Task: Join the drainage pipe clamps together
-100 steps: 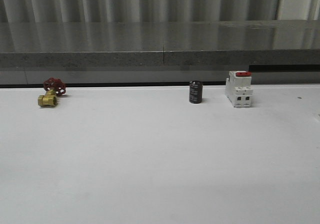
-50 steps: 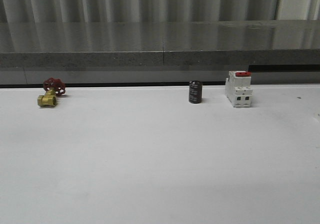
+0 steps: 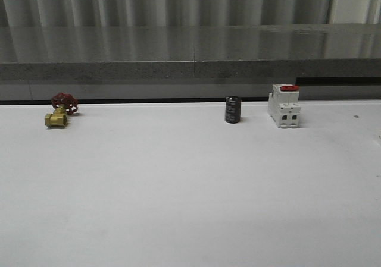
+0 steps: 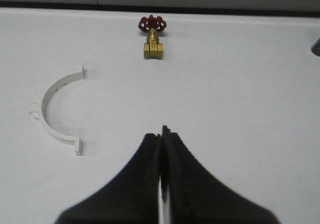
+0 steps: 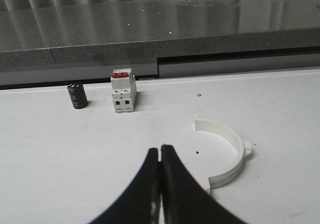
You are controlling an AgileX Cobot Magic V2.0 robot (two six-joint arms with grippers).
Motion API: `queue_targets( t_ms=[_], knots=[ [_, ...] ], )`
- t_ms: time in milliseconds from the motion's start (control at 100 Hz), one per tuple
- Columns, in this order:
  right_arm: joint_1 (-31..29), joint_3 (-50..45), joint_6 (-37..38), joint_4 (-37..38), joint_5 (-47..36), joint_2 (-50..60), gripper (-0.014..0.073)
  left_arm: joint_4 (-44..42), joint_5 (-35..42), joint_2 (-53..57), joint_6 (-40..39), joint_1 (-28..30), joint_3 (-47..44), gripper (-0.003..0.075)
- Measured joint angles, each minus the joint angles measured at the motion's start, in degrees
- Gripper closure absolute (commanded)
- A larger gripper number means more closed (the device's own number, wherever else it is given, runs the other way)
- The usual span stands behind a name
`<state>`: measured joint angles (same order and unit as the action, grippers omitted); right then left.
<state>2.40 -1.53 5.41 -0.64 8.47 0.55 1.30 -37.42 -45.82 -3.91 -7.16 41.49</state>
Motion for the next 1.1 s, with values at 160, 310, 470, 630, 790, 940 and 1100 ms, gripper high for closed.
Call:
queue_targets(
  t_ms=[160,310,470,630,790,940,1100],
  knots=[
    [0.00,0.00,0.00,0.00,-0.10,0.00,0.0662,0.32,1.22,-5.22,0.00,0.00,0.00,0.0741],
    [0.00,0.00,0.00,0.00,-0.10,0.00,0.0662,0.87,1.24,-8.39,0.00,0.00,0.00,0.0739],
    [0.00,0.00,0.00,0.00,-0.10,0.00,0.0662,1.43,0.48,-10.10,0.00,0.00,0.00,0.0570],
    [0.00,0.00,0.00,0.00,-0.10,0.00,0.0662,1.55,-1.18,-10.72,0.00,0.00,0.13,0.0193],
    [0.00,0.00,0.00,0.00,-0.10,0.00,0.0662,1.90,-1.28,-10.94,0.00,0.00,0.13,0.0070],
    [0.00,0.00,0.00,0.00,-0.10,0.00,0.0662,2.02,-2.89,-13.51,0.00,1.83,1.54,0.0070],
    [0.00,0.00,0.00,0.00,-0.10,0.00,0.0662,2.41,-3.48,-20.53,2.06,8.99,6.81,0.0070]
  ],
)
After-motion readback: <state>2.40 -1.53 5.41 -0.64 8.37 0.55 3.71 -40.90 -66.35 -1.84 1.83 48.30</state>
